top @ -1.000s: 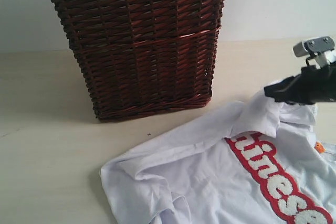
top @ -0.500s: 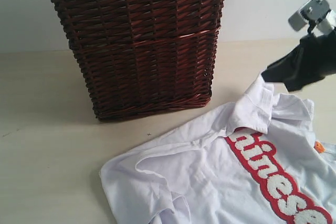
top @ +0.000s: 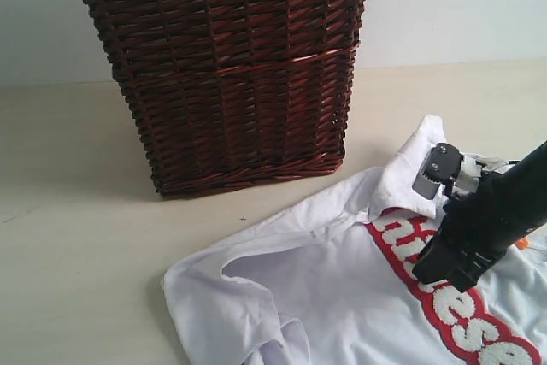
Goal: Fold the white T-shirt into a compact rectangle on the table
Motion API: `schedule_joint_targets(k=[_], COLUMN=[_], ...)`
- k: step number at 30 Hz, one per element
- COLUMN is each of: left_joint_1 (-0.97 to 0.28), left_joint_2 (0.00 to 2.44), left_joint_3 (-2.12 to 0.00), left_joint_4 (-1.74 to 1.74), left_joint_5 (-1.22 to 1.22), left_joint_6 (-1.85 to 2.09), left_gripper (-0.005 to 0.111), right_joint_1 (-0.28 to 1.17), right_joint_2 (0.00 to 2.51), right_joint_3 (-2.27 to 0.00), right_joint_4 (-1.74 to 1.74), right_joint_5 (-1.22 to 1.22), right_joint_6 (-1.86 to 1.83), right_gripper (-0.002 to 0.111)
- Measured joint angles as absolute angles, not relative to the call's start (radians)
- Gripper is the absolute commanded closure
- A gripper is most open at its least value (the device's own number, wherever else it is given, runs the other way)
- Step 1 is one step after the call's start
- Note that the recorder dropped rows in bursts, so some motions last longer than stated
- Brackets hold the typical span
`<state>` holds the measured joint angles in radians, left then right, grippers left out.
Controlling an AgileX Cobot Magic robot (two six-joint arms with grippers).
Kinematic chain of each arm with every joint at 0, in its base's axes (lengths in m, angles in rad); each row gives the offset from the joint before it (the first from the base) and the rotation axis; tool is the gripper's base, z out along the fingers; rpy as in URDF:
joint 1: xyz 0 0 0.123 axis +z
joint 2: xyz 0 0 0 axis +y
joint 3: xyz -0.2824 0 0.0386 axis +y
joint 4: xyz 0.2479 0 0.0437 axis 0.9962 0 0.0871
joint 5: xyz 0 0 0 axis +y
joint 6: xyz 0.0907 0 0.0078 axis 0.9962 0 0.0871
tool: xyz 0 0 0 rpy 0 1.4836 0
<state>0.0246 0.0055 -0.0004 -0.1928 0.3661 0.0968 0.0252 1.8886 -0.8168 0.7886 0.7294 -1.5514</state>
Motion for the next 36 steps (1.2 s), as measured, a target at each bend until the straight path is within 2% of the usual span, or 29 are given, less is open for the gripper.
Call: schedule_joint_targets(k=[8, 15, 21, 30, 36], left_joint_1=[0.025, 0.025, 0.025, 0.025, 0.025], left_joint_2=[0.006, 0.006, 0.006, 0.006, 0.006], left_joint_3=[0.0, 0.0, 0.0, 0.0, 0.0], left_joint_4=[-0.193, -0.193, -0.193, -0.193, -0.193], left_joint_5=[0.366, 0.366, 0.366, 0.366, 0.366], left_joint_6=[0.097, 0.097, 0.097, 0.097, 0.097], left_gripper=[0.107, 0.107, 0.107, 0.107, 0.107], right_joint_1=[0.105, 0.138, 0.146, 0.146, 0.146], right_joint_2=[1.876, 1.878, 1.84, 1.793, 1.834], right_joint_3=[-0.779, -0.751, -0.741, -0.741, -0.743], right_joint_4=[0.665, 0.743, 0.886, 0.921, 1.097], right_joint_5=[0.795, 0.868, 0.726, 0.662, 0.467], right_joint_6=[-1.44, -1.458, -1.49, -1.506, -1.595], right_gripper=[0.081, 0.08, 0.071, 0.071, 0.073])
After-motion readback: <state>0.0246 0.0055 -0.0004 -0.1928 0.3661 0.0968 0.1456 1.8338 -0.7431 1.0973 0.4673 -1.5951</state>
